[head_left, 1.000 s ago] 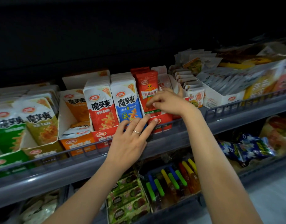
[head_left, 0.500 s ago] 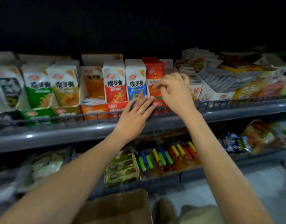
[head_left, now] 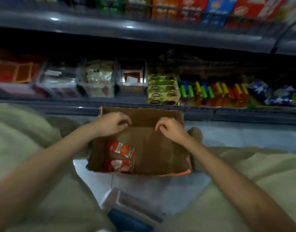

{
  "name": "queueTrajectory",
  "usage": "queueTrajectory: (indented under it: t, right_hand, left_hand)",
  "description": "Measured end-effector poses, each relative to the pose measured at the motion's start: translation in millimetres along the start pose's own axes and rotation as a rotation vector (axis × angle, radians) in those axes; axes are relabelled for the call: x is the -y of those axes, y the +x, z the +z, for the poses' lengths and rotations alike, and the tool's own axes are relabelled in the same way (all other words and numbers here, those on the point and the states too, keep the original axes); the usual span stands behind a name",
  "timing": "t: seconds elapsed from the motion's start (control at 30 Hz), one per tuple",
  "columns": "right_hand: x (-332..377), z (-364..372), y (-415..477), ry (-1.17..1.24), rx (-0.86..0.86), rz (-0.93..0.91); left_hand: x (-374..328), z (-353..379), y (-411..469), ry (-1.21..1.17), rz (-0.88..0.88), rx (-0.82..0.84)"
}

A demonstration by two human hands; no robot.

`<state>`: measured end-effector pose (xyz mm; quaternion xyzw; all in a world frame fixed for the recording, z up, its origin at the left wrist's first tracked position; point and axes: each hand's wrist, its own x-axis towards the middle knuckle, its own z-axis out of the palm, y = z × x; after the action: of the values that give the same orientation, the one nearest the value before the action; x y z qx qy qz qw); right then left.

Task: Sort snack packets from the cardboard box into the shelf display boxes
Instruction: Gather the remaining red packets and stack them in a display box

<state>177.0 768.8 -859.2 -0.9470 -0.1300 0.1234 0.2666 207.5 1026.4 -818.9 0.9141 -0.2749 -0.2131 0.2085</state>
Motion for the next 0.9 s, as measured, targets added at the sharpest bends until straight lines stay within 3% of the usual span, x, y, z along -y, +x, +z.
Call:
queueTrajectory:
  t: [0.13, 0.3, 0.37, 0.47, 0.57, 0.77, 0.83, 0.9]
  right_hand:
    - [16.4, 77.9, 2.3, 0.096, 0.479, 0.100]
    - [26.1, 139.0, 17.0, 0.232, 0.752, 0.224]
    - [25.0, 163.2, 34.1, 0.334, 0.720, 0.273]
    - [29.6, 194.7, 62.9, 0.432, 0.494, 0.455]
    - [39.9, 217.2, 88.6, 0.229, 0.343, 0.576]
    - [63.3, 249.6, 107.7, 0.031, 0.426, 0.627]
    - [65.5, 247.7, 106.4, -0.024, 0.414, 0.621]
    - [45.8, 254.6, 102.1, 0.069, 0.436, 0.648]
  left_hand:
    - [42.2, 11.1, -43.7, -0.023, -0.134, -0.032]
    - [92.5, 15.0, -71.3, 0.015, -0.223, -0.048]
    - [103.0, 14.6, -74.1, 0.021, -0.258, -0.098]
    - [111.9, 13.2, -70.1, -0.010, -0.253, -0.132]
    - [115.5, 15.9, -63.8, -0.023, -0.288, -0.103]
    - [114.0, 20.2, -56.9, -0.224, -0.249, 0.029]
    - [111.1, 17.1, -60.3, -0.187, -0.250, -0.010]
    - [112.1, 15.2, -63.9, -0.151, -0.262, -0.061]
